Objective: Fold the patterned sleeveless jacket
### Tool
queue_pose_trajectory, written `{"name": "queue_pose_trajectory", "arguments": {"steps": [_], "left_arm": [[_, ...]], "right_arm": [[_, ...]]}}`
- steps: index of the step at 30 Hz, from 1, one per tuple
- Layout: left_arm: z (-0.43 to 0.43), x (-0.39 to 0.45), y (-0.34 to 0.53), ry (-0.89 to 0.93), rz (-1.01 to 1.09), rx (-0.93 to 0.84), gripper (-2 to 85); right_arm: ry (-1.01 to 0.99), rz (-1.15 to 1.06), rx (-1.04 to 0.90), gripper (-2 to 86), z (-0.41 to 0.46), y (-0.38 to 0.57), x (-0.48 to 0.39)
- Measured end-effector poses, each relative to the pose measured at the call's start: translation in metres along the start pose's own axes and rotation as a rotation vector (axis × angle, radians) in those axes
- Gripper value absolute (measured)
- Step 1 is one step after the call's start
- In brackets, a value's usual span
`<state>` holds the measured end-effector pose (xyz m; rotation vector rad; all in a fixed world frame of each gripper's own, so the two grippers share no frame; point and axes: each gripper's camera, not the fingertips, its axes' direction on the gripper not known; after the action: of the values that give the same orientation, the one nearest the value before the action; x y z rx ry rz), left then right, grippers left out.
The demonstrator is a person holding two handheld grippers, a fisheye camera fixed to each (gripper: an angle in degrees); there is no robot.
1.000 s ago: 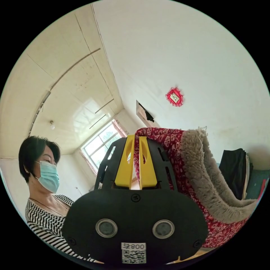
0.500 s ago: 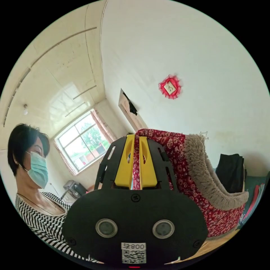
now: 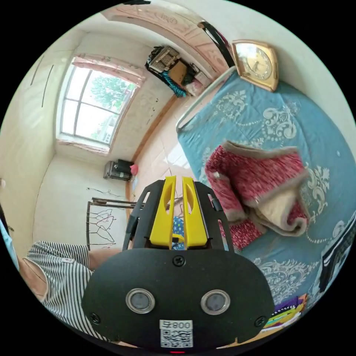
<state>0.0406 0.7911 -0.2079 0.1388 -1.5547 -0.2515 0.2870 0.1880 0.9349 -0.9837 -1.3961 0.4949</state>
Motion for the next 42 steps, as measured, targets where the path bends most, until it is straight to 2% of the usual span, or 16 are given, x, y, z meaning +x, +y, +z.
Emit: {"name": "queue_pose_trajectory", "arguments": {"steps": [2,8,14,19,25,30,35,42], "left_arm": [[-0.021,-0.008,-0.018,-0.022,-0.051,-0.029,4.2],[-0.082,0.020,-0.103,-0.021,-0.057,-0.026,7.3],[-0.158,0.112,-0.211,-0.002,0.173,0.099,8.9],[-0.195,0.188,-0.323,-0.069,0.386,0.057,9.9],[-0.170,0.255,-0.502,-0.159,0.564,-0.183,11.7],[-0.116,0.296,-0.638,-0.315,0.620,-0.413,13.4],[-0.095,0.316,-0.725,-0.370,0.601,-0.429,13.5],[-0.080,0.323,-0.779,-0.464,0.611,-0.547,6.9]], "right_arm": [[0.044,0.053,0.011,2.9,0.013,-0.006,0.018],[-0.011,0.294,0.055,3.9,0.049,0.002,0.089],[0.047,0.466,-0.017,6.3,0.138,0.014,0.132],[0.085,0.655,0.019,7.4,0.189,0.018,0.164],[0.046,0.888,0.245,7.8,0.219,0.010,0.202],[0.082,0.967,0.250,8.5,0.263,-0.009,0.225],[0.108,0.980,0.190,8.9,0.319,-0.012,0.239],[-0.067,1.088,0.263,7.3,0.404,0.045,0.244]]}}
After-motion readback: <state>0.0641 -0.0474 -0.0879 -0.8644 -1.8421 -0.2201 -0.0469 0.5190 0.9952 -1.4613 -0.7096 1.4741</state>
